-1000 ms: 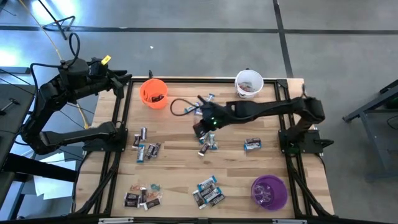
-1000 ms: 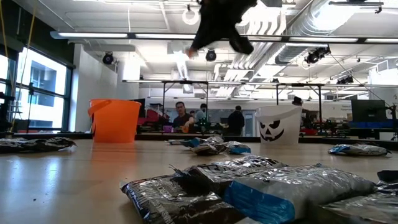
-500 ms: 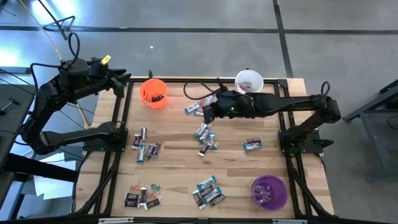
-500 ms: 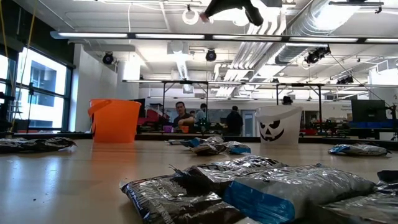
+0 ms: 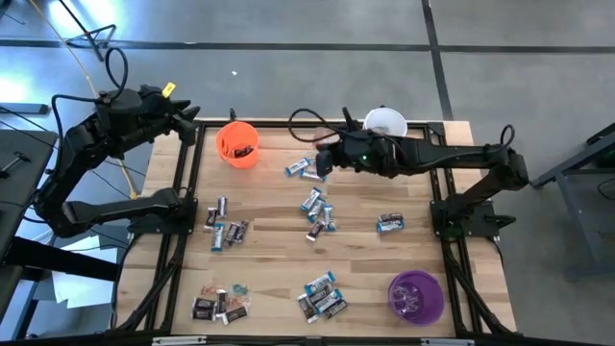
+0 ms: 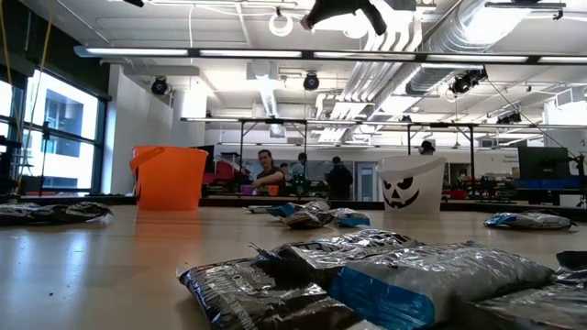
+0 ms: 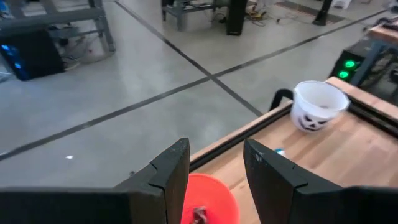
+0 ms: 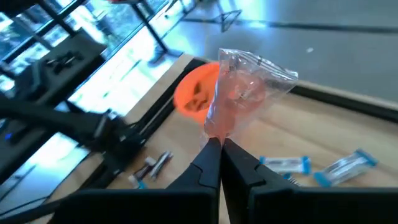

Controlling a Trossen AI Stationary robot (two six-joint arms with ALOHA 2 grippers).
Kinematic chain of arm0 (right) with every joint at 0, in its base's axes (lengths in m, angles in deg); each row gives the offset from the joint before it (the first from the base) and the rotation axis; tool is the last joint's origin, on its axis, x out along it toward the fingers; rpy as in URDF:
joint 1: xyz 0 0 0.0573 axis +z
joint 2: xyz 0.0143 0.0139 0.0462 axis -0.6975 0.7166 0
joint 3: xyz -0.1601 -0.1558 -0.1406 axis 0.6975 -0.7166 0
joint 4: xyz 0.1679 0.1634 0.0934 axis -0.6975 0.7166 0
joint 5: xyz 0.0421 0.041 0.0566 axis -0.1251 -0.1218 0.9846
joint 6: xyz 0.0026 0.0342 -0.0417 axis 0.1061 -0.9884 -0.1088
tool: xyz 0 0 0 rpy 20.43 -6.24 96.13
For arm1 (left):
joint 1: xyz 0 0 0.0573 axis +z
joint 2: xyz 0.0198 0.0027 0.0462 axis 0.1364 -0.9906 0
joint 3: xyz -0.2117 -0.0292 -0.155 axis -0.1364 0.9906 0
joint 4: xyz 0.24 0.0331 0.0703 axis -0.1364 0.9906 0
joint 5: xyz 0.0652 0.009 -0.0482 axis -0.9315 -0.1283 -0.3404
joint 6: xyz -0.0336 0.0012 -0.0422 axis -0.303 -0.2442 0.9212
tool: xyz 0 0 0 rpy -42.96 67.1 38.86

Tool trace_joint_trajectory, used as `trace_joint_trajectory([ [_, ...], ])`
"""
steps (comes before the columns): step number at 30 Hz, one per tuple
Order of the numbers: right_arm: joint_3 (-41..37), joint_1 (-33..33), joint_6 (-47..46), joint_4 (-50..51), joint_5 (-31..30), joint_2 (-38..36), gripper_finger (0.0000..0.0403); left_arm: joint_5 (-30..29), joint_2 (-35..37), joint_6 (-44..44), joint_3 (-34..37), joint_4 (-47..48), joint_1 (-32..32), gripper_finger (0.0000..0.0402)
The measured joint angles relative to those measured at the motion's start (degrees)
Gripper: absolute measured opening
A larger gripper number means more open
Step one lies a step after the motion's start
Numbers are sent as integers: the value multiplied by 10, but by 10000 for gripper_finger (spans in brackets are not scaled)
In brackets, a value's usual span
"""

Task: Sort candy
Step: Put the orange gummy into the white bucket

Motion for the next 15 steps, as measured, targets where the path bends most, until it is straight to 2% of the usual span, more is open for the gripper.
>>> trace_joint_trajectory([
  [6, 59, -34, 44, 73, -47, 0, 0, -37, -11, -37, 0, -19, 0, 140],
  [15, 204, -76, 92, 263, -180, 0, 0, -41, -27, -93, 0, -73, 0, 140],
])
